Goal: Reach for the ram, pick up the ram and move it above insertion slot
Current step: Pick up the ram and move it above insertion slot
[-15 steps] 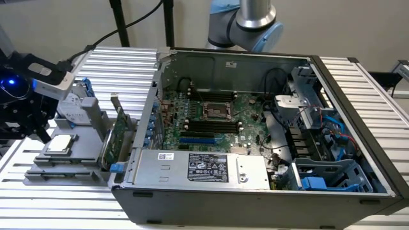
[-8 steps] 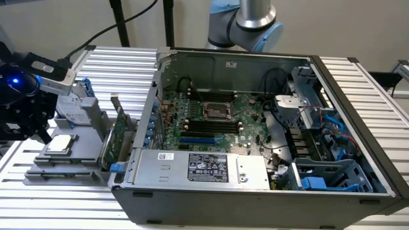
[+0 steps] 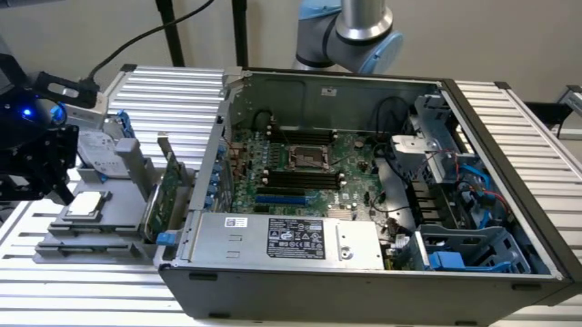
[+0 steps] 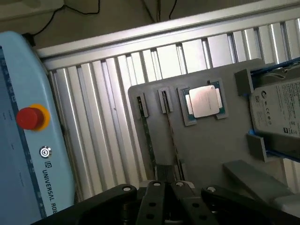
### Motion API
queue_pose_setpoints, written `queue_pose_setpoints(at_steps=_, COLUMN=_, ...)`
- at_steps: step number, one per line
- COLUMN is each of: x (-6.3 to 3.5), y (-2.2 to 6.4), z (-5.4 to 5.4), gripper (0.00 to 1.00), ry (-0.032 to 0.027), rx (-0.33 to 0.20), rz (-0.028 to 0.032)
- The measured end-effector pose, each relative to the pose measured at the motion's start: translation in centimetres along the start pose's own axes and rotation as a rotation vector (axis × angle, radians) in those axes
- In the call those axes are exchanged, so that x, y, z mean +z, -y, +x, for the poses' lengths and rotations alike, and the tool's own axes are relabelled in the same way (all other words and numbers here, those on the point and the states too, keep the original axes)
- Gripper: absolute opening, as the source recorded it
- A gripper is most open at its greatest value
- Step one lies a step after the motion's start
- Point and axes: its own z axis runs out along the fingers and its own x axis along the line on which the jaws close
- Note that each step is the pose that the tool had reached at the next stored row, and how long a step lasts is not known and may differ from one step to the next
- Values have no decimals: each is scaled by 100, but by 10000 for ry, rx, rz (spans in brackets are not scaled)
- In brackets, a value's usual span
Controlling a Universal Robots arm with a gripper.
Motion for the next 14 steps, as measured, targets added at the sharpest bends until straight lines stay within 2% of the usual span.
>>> queue_pose_setpoints(at_steps=11, x=-1, y=0, z=0, gripper=11, ry=-51, rx=-2000, rz=58)
queue_pose_setpoints(at_steps=14, x=0, y=-13, z=2, gripper=11, ry=-53, rx=-2309, rz=67)
